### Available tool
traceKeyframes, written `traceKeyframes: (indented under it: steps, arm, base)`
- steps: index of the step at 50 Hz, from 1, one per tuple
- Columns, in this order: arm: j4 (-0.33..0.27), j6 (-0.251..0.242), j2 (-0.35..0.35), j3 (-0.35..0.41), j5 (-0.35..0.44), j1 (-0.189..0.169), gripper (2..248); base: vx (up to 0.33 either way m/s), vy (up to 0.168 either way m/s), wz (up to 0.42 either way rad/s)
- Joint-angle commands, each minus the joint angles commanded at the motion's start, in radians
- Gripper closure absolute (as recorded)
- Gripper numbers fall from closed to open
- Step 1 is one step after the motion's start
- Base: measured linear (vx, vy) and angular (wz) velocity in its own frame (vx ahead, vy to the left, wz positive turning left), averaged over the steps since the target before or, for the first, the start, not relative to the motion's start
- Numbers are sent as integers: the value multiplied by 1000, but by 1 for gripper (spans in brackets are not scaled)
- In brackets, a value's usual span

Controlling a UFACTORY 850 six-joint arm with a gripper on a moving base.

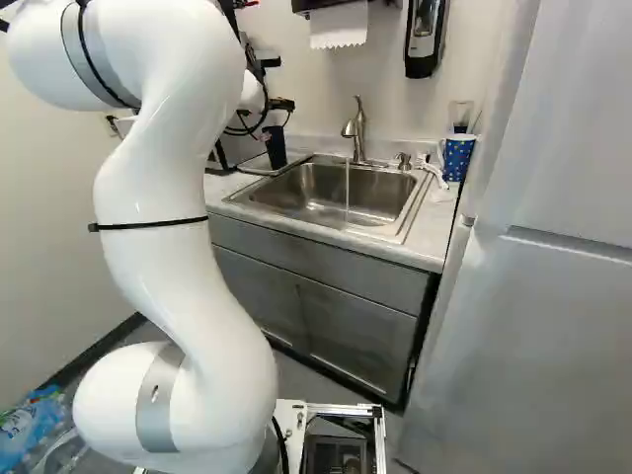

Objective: Rinse the cup and place it in the tray

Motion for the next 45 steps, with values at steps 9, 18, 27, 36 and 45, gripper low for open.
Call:
traceKeyframes:
  steps: [9, 18, 27, 36, 45]
  arm:
    - [0, 0, 8, -9, 0, -5, 3]
    - [0, 0, 17, -17, 0, -13, 3]
    - [0, 0, 25, -25, 0, -23, 3]
    - [0, 0, 33, -34, 0, -35, 3]
    - [0, 0, 39, -40, 0, -47, 3]
  base:
    - [0, 0, 0]
    - [0, 0, 0]
    - [0, 0, 0]
    - [0, 0, 0]
    - [0, 0, 0]
